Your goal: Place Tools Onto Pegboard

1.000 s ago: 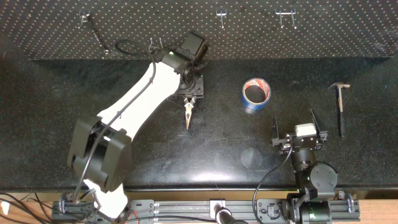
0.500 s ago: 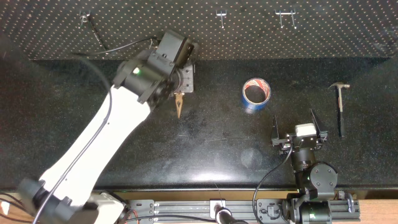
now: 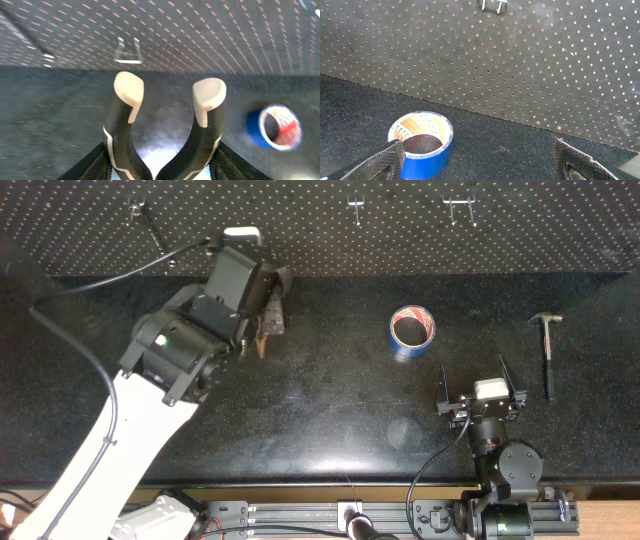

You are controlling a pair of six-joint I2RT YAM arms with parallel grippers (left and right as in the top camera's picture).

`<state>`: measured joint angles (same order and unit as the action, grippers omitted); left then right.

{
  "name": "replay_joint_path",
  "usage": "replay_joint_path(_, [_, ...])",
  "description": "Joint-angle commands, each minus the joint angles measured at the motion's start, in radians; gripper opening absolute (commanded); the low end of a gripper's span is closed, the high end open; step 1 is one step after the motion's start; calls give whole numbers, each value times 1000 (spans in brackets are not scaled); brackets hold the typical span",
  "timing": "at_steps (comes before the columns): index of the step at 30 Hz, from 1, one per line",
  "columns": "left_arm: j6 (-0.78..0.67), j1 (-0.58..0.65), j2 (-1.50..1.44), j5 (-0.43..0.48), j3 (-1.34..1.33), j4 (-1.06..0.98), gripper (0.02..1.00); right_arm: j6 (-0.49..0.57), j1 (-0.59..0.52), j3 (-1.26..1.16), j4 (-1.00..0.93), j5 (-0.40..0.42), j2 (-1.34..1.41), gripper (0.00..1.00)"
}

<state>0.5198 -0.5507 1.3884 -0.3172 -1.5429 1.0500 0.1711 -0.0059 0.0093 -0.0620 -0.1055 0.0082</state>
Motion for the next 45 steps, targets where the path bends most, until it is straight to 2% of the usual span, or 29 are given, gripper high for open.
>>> replay_joint_path(1, [-1,0,-18,-230,34,-83,29,10,7,-5,-2,9,-4,963])
replay_joint_path(5, [-2,0,-19,-286,118,-266,29,10,7,-5,-2,9,-4,963])
replay_joint_path(8, [-6,0,-17,-368,183,-412,29,10,7,-5,-2,9,-4,963])
replay_joint_path(9, [-35,0,-17,-426,219,-489,29,10,7,-5,-2,9,-4,963])
replay_joint_path(12, [-141,0,-17,-459,269,-623,29,10,7,-5,-2,9,-4,963])
replay_joint_path(16, [-268,8,-14,-461,340,-827,29,10,7,-5,-2,9,-4,963])
replay_joint_path(22, [-268,68,23,-457,371,-954,29,10,7,-5,-2,9,-4,963])
replay_joint_path(30, [-275,73,129,-456,371,-1145,29,10,7,-5,-2,9,-4,963])
replay_joint_path(32, [-302,73,155,-423,371,-1194,27,10,7,-5,-2,9,-4,965])
replay_joint_path(41, [-300,87,217,-418,372,-1213,29,10,7,-5,-2,9,-4,963])
replay_joint_path(45, [-300,109,235,-346,374,-1252,29,10,7,-5,-2,9,-4,963])
